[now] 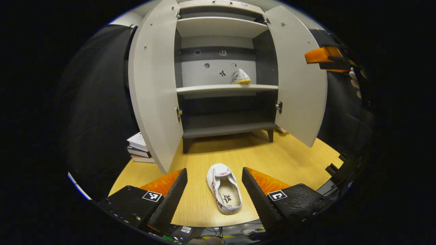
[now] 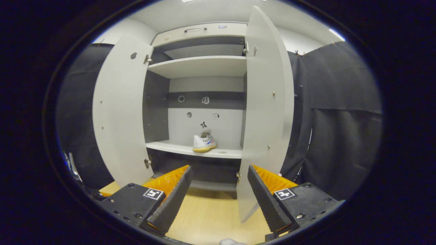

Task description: Grab one shoe with the right hand and put it into the shoe cabinet, grab the other shoe with the left hand and put it into the shoe cabinet; then close the right door with the right hand and the left door with the left hand.

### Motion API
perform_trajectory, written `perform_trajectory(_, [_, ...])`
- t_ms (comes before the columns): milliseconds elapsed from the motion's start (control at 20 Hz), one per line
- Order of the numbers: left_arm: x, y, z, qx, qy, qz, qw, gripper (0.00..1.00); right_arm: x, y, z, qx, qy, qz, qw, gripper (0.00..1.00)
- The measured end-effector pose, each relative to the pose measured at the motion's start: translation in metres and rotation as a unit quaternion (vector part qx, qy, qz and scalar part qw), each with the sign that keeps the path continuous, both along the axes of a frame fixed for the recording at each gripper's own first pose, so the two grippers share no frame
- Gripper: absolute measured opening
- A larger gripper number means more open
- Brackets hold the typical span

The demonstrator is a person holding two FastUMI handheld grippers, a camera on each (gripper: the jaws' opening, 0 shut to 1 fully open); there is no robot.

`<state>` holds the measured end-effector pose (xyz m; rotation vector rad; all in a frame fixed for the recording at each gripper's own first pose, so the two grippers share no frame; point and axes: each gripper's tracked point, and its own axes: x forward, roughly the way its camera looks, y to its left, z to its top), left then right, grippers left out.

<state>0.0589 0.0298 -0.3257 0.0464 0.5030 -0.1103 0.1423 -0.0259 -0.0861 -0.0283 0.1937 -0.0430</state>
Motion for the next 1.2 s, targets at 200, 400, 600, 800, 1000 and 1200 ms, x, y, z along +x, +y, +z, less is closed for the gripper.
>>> perform_trajectory(200, [0.008, 0.007, -0.078, 0.009, 0.064, 0.008, 0.998, 0.97, 0.001, 0.007, -0.022, -0.011, 0.033, 0.015, 0.999, 1.00])
perform_trajectory(400, [0.027, 0.011, -0.115, 0.020, 0.081, 0.006, 0.997, 0.97, 0.003, 0.012, -0.034, -0.020, 0.052, 0.026, 0.998, 1.00])
perform_trajectory(600, [0.058, 0.012, -0.144, 0.028, 0.092, 0.006, 0.995, 0.95, 0.010, 0.016, -0.046, -0.024, 0.069, 0.033, 0.997, 1.00])
perform_trajectory(800, [0.091, 0.007, -0.158, 0.024, 0.092, 0.002, 0.995, 0.86, 0.016, 0.013, -0.054, -0.020, 0.079, 0.030, 0.996, 1.00])
perform_trajectory(1000, [0.101, 0.008, -0.165, 0.027, 0.101, 0.023, 0.994, 0.37, 0.018, 0.011, -0.062, -0.021, 0.085, 0.029, 0.996, 1.00])
perform_trajectory(1200, [0.101, 0.012, -0.160, 0.037, 0.105, 0.026, 0.993, 0.12, 0.021, 0.007, -0.061, -0.017, 0.082, 0.029, 0.996, 1.00])
